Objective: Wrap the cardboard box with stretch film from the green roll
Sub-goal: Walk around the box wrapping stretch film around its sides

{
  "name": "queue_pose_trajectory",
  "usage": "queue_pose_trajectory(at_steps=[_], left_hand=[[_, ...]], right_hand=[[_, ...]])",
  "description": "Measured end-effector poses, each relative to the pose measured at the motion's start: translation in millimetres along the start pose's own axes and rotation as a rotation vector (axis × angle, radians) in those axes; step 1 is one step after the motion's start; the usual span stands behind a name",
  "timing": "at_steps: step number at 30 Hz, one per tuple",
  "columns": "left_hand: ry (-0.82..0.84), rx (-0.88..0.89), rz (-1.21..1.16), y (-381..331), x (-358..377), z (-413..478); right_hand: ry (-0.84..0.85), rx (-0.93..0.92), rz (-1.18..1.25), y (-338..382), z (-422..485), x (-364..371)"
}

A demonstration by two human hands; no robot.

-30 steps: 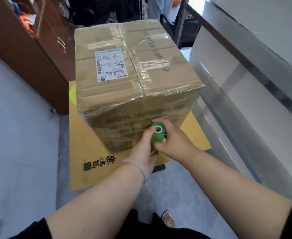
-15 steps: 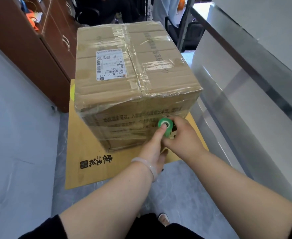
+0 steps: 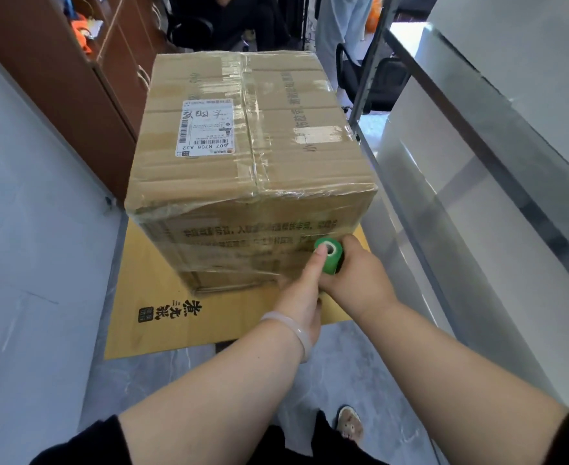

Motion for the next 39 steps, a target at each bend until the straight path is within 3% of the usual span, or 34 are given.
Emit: queue_pose_trajectory(at_steps=[7,10,15,18,21,25,30,33,36,39], left_hand=[[-0.044,0.011,-0.213,17,38,-5],[-0.020,-0.030,-0.161,23,45,-7],[0.083,-0.034,-0.129,36,56,-4],[0.006,0.000,-0.136,37,50,-1],[-0.037,0.014,-0.131,40,47,-3],[-0.068,0.013,-0.091,45,43,-4],[-0.050,0.017,-0.119,48,51,-3],[-0.035,0.035,-0.178,49,58,-2],[-0.025,0.079,-0.306,47,65,2],[-0.068,0.105,-0.360,46,72,12]], right_hand=[[0.042,-0.140,-0.088,-1,12,-25],[0.059,-0.248,-0.139,-7,17,-27],[0.197,-0.246,0.206,-22,17,-21],[0.294,-0.161,0.413,-27,18,-21],[0.320,-0.131,0.445,-29,24,-26],[0.369,-0.221,0.362,-28,27,-21],[0.421,-0.173,0.513,-38,19,-14],[0.368,-0.267,0.442,-43,19,-18],[0.339,-0.380,0.205,-47,22,-18],[0.262,-0.397,0.096,-52,31,-27]])
Point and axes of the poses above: each hand's wrist, its own z-axis towards the middle knuckle, its own x-axis out of the palm, y = z × x, the point moved 10 cm from there along z, towards the middle knuckle, and after that the axes turned 9 degrees about -z, right-handed, at the moved point
